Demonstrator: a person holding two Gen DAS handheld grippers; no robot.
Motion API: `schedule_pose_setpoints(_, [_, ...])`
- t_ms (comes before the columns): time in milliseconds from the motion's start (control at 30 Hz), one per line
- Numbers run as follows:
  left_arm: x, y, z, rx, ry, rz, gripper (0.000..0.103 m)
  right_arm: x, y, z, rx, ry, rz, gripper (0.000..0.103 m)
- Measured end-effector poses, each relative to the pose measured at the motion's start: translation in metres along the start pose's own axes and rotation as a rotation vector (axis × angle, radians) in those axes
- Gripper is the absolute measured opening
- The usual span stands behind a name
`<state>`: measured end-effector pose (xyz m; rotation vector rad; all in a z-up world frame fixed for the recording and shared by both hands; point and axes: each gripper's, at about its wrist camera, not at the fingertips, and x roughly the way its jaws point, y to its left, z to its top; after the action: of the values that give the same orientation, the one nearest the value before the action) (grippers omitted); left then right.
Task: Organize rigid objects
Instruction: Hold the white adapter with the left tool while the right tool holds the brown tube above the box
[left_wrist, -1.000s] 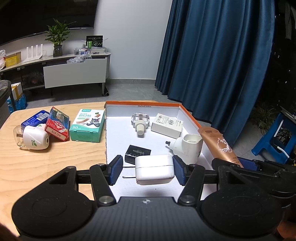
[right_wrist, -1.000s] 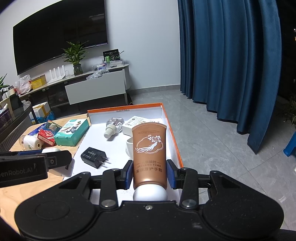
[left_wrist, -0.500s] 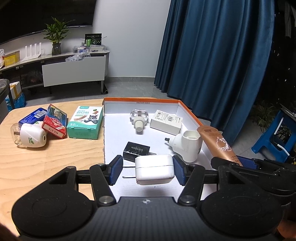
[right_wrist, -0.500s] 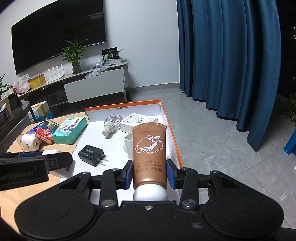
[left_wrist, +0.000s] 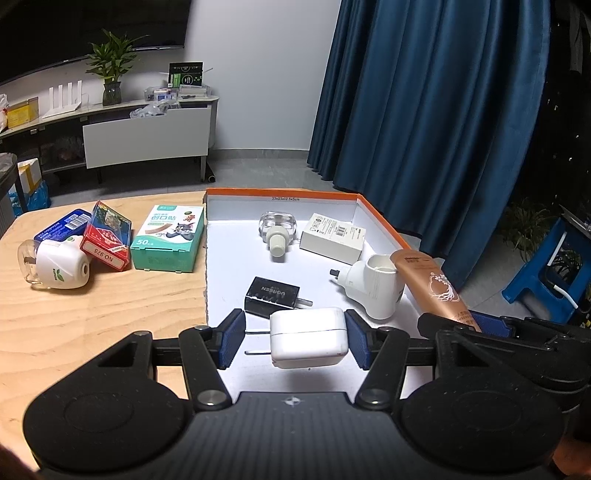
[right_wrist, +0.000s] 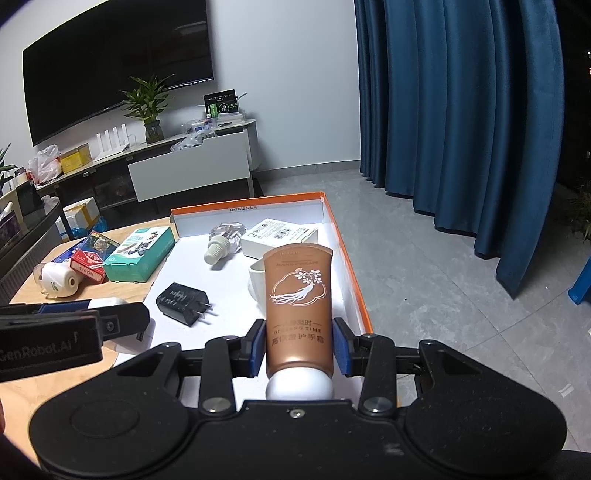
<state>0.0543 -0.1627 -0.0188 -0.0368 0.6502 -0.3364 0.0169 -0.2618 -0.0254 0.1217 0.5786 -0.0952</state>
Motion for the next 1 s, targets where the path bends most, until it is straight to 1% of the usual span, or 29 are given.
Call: schedule_pose_setpoints(1000, [0.002, 0.0002, 0.0006, 0.001, 0.007, -0.008, 0.059, -0.0012, 0.0048, 0.0001, -0.011, 0.014, 0.015, 0.047])
